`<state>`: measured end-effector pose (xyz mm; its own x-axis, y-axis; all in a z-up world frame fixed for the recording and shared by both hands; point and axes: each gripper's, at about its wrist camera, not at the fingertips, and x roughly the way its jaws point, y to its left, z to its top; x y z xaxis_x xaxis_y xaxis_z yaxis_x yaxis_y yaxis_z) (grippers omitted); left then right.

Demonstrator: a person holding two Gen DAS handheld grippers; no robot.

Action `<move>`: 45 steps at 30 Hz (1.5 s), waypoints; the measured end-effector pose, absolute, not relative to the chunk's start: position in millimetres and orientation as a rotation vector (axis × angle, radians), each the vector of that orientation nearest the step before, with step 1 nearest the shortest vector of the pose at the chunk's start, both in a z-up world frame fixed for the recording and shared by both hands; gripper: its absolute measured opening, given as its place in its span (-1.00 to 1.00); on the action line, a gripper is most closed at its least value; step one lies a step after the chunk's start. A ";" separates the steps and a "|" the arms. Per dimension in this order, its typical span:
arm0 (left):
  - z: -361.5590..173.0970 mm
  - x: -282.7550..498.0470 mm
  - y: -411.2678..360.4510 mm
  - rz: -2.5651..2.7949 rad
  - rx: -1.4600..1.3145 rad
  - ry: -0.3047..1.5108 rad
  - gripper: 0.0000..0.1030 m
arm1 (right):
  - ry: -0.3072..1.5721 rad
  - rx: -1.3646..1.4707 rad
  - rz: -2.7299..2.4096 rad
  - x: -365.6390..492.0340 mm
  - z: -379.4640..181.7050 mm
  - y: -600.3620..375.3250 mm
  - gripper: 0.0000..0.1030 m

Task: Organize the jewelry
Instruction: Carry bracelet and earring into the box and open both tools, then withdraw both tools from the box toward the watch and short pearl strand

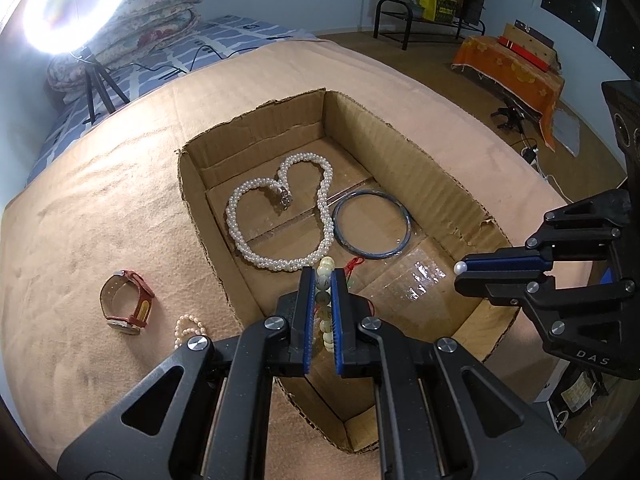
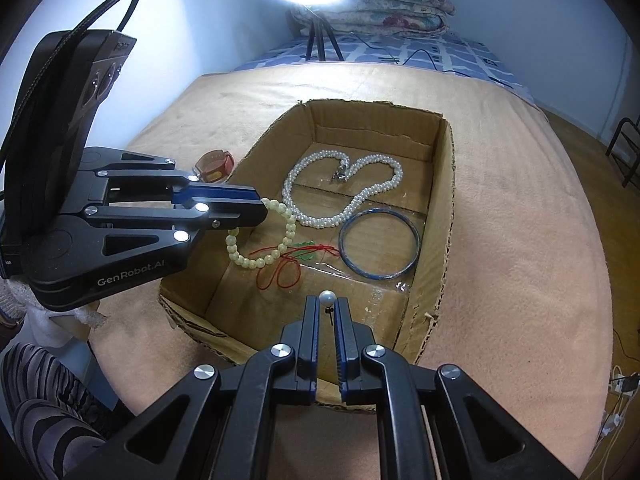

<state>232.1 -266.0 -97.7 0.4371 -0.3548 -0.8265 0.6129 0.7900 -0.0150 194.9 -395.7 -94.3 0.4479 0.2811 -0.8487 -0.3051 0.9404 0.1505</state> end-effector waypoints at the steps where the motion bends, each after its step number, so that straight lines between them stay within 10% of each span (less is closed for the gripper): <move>1: -97.8 232.2 -265.9 -0.613 0.308 0.942 -0.90 | 1.045 -0.025 0.363 195.0 -94.3 -395.8 -0.90; 12: -98.4 234.2 -265.7 -0.612 0.302 0.949 -0.89 | 1.043 -0.031 0.357 195.4 -94.0 -394.7 -0.60; 17: -93.8 234.4 -260.4 -0.613 0.280 0.935 -0.27 | 1.022 -0.040 0.347 192.5 -88.6 -395.5 -0.41; 27: -77.6 235.7 -243.1 -0.608 0.232 0.920 0.08 | 0.954 -0.047 0.294 184.0 -67.8 -399.9 0.61; 45: -40.1 246.4 -151.8 -0.540 0.099 0.870 0.54 | 0.834 -0.071 0.295 169.9 -30.6 -371.8 0.99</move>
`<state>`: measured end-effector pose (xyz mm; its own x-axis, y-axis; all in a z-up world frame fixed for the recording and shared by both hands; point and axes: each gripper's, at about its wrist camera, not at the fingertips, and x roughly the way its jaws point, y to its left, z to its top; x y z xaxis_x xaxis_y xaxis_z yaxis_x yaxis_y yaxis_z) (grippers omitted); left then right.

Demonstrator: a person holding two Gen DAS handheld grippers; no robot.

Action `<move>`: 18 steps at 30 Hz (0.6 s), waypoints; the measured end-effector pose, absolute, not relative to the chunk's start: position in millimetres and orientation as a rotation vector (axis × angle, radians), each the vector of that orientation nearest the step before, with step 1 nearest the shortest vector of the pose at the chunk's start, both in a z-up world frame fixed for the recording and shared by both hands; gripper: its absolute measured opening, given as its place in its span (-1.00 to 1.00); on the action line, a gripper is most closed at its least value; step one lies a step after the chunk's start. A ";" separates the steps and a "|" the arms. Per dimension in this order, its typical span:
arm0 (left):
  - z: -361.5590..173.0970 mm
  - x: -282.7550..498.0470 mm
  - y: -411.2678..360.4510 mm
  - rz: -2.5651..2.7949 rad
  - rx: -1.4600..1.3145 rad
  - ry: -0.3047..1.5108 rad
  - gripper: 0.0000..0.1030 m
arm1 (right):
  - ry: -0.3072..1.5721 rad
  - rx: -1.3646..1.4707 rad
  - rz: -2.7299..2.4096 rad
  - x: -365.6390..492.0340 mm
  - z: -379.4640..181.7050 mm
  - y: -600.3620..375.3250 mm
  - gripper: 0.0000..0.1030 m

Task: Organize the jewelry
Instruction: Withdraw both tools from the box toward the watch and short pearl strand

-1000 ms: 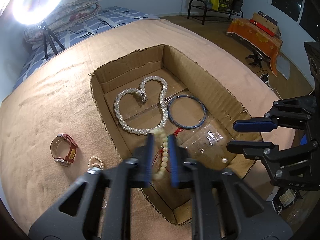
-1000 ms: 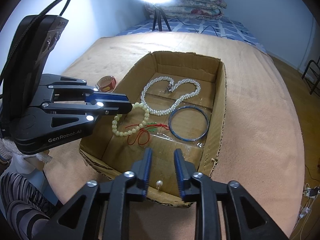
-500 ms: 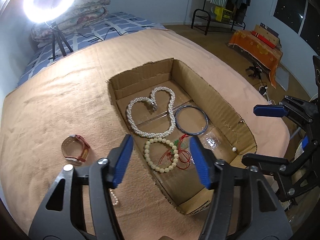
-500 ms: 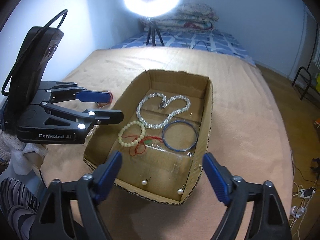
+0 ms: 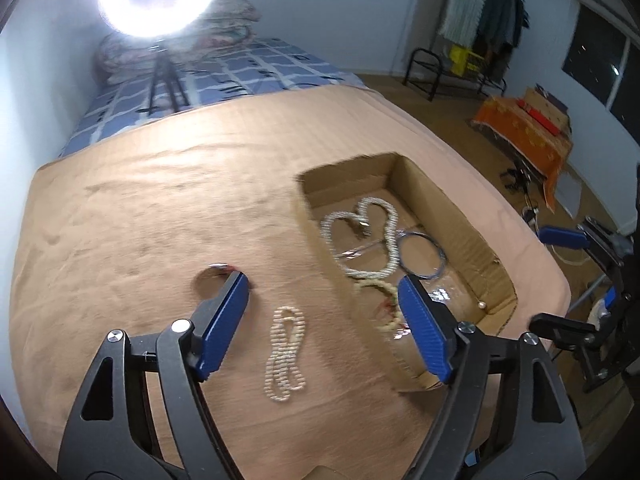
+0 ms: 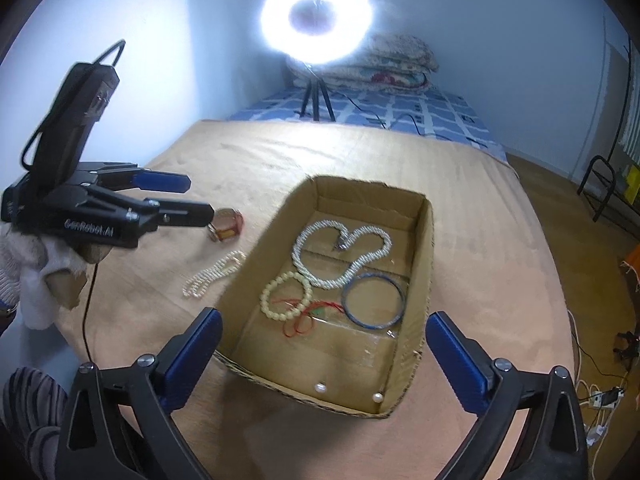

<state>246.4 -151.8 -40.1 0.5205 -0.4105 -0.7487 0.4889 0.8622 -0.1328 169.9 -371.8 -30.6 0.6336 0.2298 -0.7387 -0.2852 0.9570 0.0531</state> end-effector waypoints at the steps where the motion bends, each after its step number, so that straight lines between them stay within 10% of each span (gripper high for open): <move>1: -39.1 248.7 -141.8 -0.526 0.084 0.870 0.54 | 0.827 -0.070 0.302 169.7 -28.8 -369.6 0.99; 18: -64.8 275.1 -37.7 -0.397 -0.067 0.918 0.54 | 0.792 -0.084 0.492 175.2 -24.7 -292.6 0.88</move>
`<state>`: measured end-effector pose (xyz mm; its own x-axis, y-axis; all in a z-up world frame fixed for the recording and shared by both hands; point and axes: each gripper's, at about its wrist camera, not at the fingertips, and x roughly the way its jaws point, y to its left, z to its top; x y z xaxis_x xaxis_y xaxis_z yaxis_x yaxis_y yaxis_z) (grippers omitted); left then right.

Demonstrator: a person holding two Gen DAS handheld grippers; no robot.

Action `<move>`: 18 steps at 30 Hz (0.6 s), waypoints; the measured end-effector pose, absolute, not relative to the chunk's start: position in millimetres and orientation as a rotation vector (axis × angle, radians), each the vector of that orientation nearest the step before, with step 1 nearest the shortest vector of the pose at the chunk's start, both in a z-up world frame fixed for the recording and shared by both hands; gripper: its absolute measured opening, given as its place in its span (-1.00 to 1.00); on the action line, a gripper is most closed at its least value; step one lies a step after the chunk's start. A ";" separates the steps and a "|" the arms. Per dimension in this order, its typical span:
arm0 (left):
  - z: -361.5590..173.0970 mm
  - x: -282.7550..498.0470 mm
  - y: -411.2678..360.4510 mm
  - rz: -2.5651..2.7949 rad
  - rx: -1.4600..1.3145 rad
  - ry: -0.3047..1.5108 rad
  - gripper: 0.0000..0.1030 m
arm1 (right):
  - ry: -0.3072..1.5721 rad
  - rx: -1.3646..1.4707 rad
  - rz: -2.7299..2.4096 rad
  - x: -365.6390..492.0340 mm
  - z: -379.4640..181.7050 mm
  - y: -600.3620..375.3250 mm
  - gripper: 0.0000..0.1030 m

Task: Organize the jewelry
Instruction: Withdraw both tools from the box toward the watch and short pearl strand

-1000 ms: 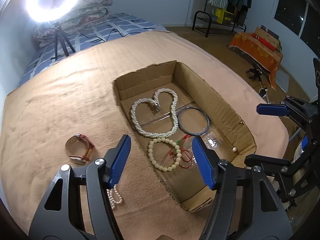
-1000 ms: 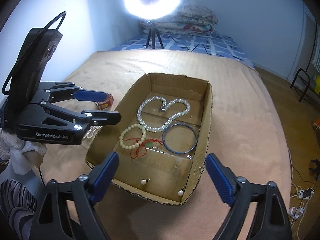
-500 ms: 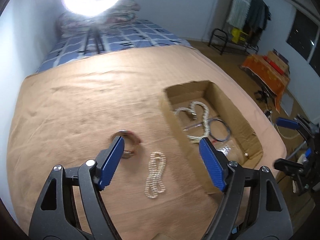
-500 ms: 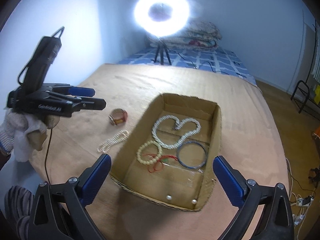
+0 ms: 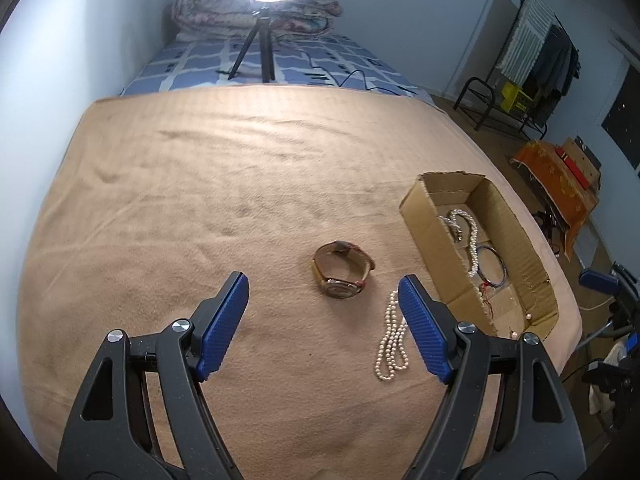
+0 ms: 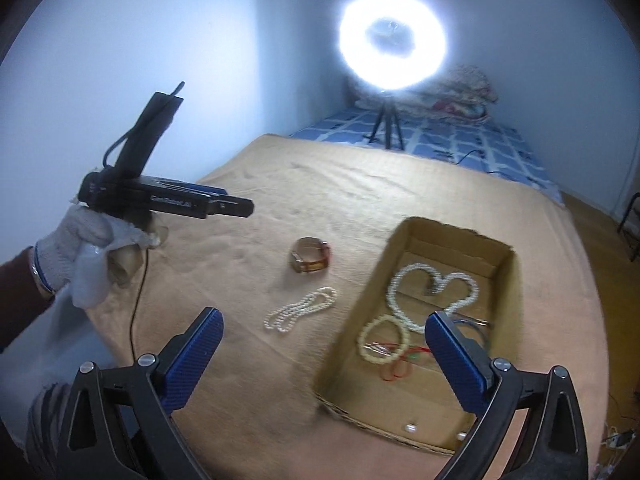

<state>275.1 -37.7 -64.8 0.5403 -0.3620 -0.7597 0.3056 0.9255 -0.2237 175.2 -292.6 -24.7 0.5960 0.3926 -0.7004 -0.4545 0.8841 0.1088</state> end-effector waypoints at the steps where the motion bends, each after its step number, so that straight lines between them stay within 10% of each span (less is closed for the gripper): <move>1: -67.4 276.7 -35.4 -0.394 -0.075 0.924 0.54 | 0.808 -0.080 0.509 178.6 -26.9 -287.7 0.85; 18: -102.0 301.2 -29.2 -0.441 -0.136 0.989 0.30 | 1.054 0.008 0.582 210.4 -72.9 -220.2 0.15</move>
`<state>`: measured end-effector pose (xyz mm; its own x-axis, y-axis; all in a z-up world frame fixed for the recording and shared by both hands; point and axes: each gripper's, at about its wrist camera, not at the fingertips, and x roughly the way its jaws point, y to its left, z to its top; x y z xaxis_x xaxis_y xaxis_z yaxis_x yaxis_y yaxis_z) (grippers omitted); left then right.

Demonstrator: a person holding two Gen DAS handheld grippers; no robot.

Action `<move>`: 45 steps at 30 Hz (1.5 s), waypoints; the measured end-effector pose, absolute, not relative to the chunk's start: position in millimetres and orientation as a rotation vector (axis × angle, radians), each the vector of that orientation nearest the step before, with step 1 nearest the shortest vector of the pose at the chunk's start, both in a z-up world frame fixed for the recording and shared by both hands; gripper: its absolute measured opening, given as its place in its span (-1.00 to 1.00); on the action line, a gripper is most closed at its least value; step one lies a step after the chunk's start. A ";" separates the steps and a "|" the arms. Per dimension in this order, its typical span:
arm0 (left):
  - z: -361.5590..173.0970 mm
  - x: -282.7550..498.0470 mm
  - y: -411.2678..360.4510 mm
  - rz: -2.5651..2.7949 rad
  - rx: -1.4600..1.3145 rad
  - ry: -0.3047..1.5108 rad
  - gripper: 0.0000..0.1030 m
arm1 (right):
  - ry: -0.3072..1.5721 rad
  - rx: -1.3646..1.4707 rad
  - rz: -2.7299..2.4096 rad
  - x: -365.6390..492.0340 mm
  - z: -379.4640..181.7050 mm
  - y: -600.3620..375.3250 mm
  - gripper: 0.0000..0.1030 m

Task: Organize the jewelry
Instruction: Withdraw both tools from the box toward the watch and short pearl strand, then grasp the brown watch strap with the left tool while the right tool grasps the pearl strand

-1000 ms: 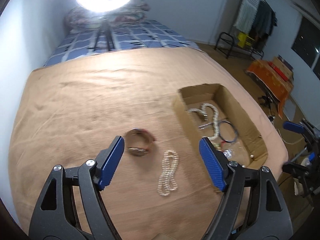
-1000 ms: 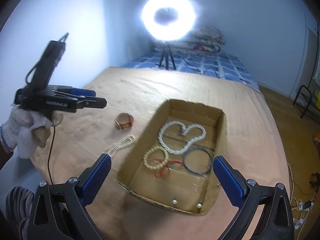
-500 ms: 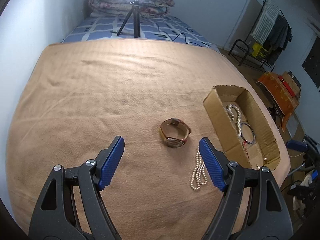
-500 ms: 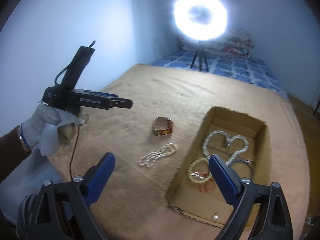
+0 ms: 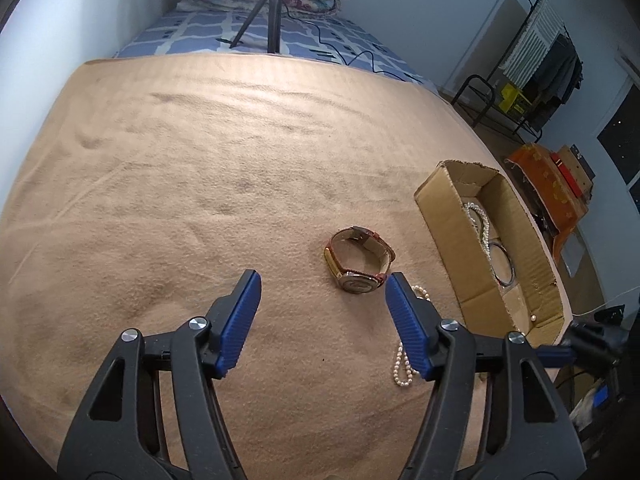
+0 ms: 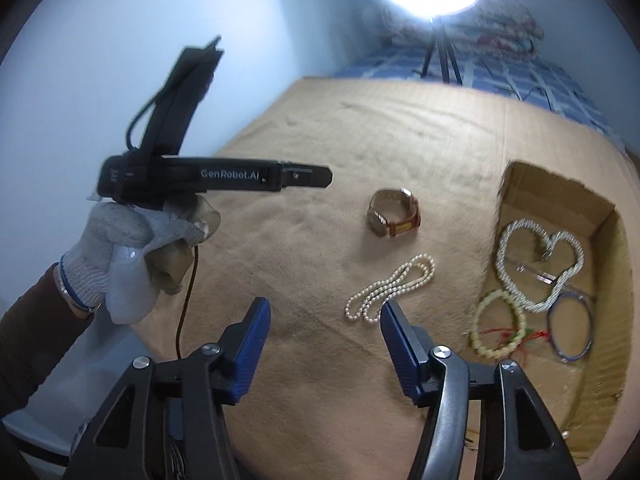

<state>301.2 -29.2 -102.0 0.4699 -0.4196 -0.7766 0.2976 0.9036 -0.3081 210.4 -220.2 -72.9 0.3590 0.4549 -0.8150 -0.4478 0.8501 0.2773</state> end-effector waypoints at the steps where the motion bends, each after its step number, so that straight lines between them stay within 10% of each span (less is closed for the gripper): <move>1: -104.1 304.3 -30.7 -0.450 -0.138 0.993 0.30 | 1.072 0.014 0.570 212.9 -76.6 -216.7 0.14; 20: -153.4 366.5 -74.2 -0.499 -0.060 1.127 -0.07 | 1.270 0.091 0.301 250.5 -141.4 -195.0 0.07; 34: -169.1 370.3 -76.9 -0.450 0.025 1.125 -0.86 | 1.279 0.170 0.215 270.3 -158.6 -195.8 0.07; 45: -166.3 363.1 -69.0 -0.429 0.014 1.092 -0.90 | 1.268 0.094 0.152 281.6 -162.1 -181.0 -0.48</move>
<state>363.1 -69.0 -166.3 0.3869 -0.3301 -0.8610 0.3440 0.9180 -0.1974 281.6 -181.0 -162.1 0.2896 0.1659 -0.9427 -0.0619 0.9861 0.1545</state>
